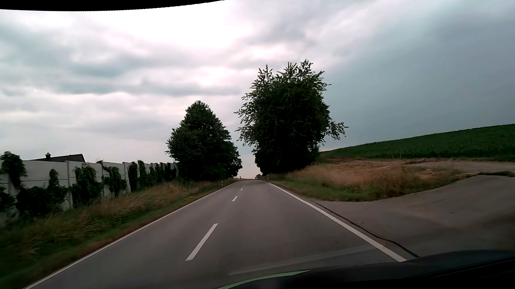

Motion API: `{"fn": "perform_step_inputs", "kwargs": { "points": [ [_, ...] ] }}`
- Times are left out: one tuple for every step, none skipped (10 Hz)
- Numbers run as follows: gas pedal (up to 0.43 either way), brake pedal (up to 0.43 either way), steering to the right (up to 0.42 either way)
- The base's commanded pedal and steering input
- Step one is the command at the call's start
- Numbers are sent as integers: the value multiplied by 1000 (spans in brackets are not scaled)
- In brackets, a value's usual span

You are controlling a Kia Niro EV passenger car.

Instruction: Follow the waypoints while adhering to traffic rules and regulations

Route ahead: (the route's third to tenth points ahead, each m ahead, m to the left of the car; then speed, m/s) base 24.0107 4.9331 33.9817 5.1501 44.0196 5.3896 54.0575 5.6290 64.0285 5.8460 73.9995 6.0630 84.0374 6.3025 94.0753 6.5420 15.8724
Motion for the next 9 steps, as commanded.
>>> {"fn": "perform_step_inputs", "kwargs": {
  "points": [
    [0,0,-8],
    [0,0,-8],
    [0,0,-8],
    [0,0,-8],
    [0,0,-7],
    [0,0,-6],
    [0,0,-5],
    [0,0,-5],
    [0,0,-5]
  ]
}}
